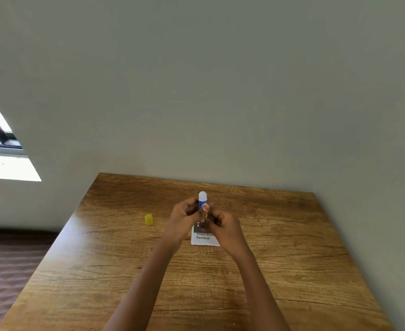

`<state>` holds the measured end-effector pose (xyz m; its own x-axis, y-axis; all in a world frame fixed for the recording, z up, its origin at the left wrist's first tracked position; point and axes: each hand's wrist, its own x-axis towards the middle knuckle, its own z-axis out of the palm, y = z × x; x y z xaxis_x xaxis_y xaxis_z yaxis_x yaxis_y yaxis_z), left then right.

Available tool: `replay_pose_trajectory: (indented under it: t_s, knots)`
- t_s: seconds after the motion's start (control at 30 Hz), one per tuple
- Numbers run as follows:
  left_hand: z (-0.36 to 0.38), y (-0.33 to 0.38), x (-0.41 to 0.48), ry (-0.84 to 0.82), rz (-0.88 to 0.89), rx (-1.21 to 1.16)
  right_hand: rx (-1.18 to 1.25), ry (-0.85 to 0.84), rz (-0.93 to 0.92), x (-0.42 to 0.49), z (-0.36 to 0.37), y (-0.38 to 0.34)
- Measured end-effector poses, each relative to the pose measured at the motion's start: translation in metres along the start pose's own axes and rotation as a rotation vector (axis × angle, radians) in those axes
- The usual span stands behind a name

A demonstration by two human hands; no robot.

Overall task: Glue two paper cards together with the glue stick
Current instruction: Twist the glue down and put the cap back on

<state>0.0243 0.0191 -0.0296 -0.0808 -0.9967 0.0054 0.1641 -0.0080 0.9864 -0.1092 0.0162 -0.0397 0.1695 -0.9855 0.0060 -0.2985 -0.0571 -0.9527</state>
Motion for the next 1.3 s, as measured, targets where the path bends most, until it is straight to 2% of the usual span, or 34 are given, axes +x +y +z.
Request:
replay_pose_trajectory:
  t_s: [0.13, 0.23, 0.33, 0.43, 0.53, 0.83, 0.9, 0.97, 1.17, 1.3]
  knots:
    - [-0.003, 0.001, 0.001, 0.017, 0.008, -0.014, 0.061, -0.029, 0.003, -0.001, 0.000, -0.003]
    - [-0.003, 0.002, -0.001, 0.028, 0.024, -0.007, 0.098, -0.118, 0.027, -0.003, -0.005, -0.003]
    - [-0.003, 0.004, -0.003, 0.031, 0.035, -0.019, 0.247, -0.229, 0.066, -0.006, -0.010, -0.004]
    - [-0.003, 0.005, -0.005, 0.047, 0.049, -0.017, 0.291, -0.252, 0.091, -0.006, -0.009, -0.007]
    - [-0.002, 0.007, -0.005, 0.075, 0.071, 0.004, 0.228, -0.191, 0.088, -0.006, -0.006, -0.013]
    - [0.007, 0.014, -0.008, 0.137, 0.099, 0.081, -0.033, 0.143, -0.003, -0.012, 0.001, -0.020]
    - [0.009, 0.017, -0.008, 0.129, 0.107, 0.085, -0.047, 0.155, -0.005, -0.012, 0.001, -0.018]
    - [0.011, 0.018, -0.008, 0.105, 0.120, 0.091, -0.023, 0.099, 0.020, -0.011, 0.000, -0.016]
    - [0.008, 0.020, -0.007, 0.057, 0.138, 0.055, 0.350, -0.249, 0.075, -0.014, -0.017, -0.013]
    - [0.009, 0.016, -0.007, 0.058, 0.128, 0.058, 0.257, -0.208, 0.059, -0.017, -0.019, -0.014]
